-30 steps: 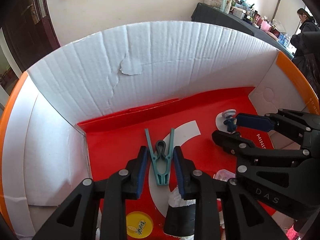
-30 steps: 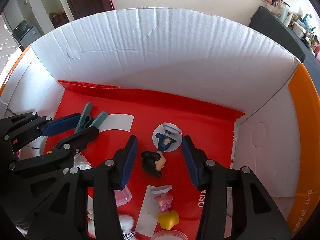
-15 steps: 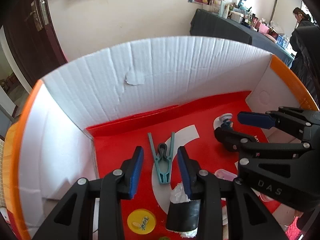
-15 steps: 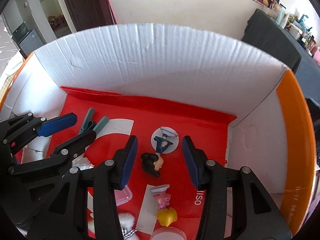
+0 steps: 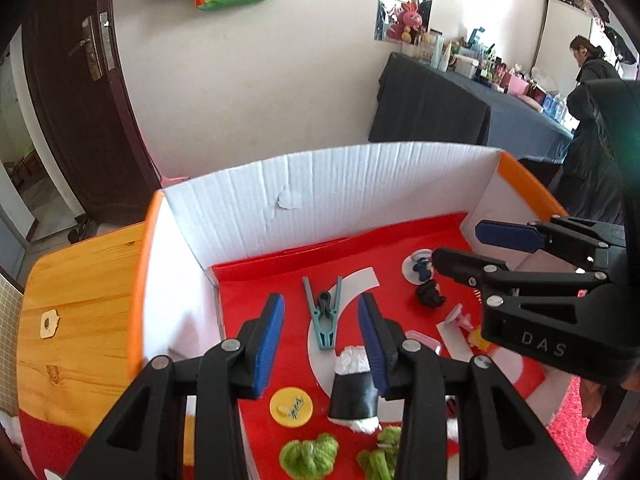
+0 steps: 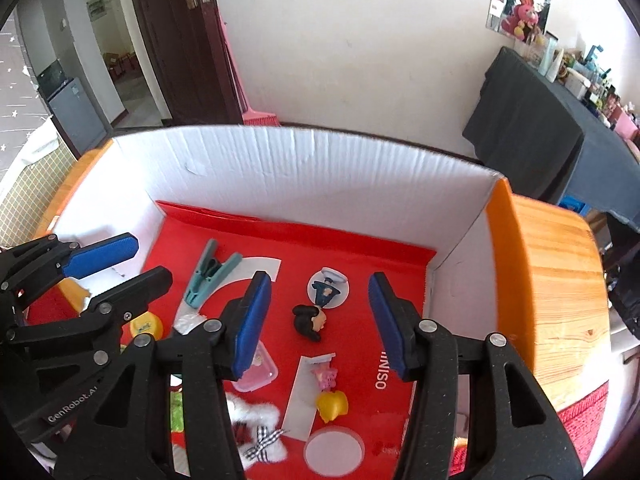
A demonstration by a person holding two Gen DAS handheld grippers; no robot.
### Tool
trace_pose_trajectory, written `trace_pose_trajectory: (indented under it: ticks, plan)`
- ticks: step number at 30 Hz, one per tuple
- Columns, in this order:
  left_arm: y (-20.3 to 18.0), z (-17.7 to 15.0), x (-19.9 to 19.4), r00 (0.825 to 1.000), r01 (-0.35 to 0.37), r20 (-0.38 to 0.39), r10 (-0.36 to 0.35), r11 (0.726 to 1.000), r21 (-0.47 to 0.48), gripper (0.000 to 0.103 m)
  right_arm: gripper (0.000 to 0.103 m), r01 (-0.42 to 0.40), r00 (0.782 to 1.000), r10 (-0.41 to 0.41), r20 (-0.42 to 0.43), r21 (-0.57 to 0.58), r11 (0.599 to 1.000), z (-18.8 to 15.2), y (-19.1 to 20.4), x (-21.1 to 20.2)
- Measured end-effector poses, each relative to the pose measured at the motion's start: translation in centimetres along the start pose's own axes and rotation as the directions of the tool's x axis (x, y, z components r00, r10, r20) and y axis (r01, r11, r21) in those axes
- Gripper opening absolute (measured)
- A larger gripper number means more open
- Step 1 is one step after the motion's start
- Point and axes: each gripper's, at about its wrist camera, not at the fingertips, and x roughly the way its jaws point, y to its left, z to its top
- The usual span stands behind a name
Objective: Organize objects
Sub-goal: 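Lift both open tools up out of the box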
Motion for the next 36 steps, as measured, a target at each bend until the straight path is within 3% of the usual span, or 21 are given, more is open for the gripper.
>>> trace_pose_trajectory:
  ticks: [3,6,13,21,32,36]
  plan:
    - [-0.4,0.1,-1.0,1.0,0.002,0.03,-0.002,1.0,-0.004,0.043,0.049,-0.013,0.999,0.013,0.033,0.01,1.0,-0.1,-0.1,-1.4]
    - [-0.1,-0.5,-3.0,0.997,-0.011,0.07,0.011,1.0,-0.004,0.052,0.05,-0.018,0.998,0.017,0.066,0.01,1.0,-0.5,0.1,-2.6]
    - [0.1,-1.3,-6.4,0.99,0.001,0.138,0.001,1.0,-0.013,0.056,0.057,-0.029,0.988,0.026,0.154,0.019,0.999,-1.4,0.4,-6.2]
    - [-0.1,-2.7,-10.0,0.973,-0.008,0.232,0.011,1.0,-0.012,0.068,0.064,-0.024,0.971,0.02,0.239,0.015,1.0,-3.4,0.8,-9.8]
    - [-0.1,-6.2,-10.9,0.967,-0.001,0.255,0.013,0.999,-0.048,0.081,0.081,-0.027,0.946,0.028,0.323,-0.009,1.0,-7.9,2.0,-12.0]
    - [-0.2,-8.0,-10.4,0.961,-0.003,0.274,0.022,0.997,-0.072,0.09,0.087,-0.015,0.939,0.015,0.343,-0.002,1.0,-9.7,2.0,-11.4]
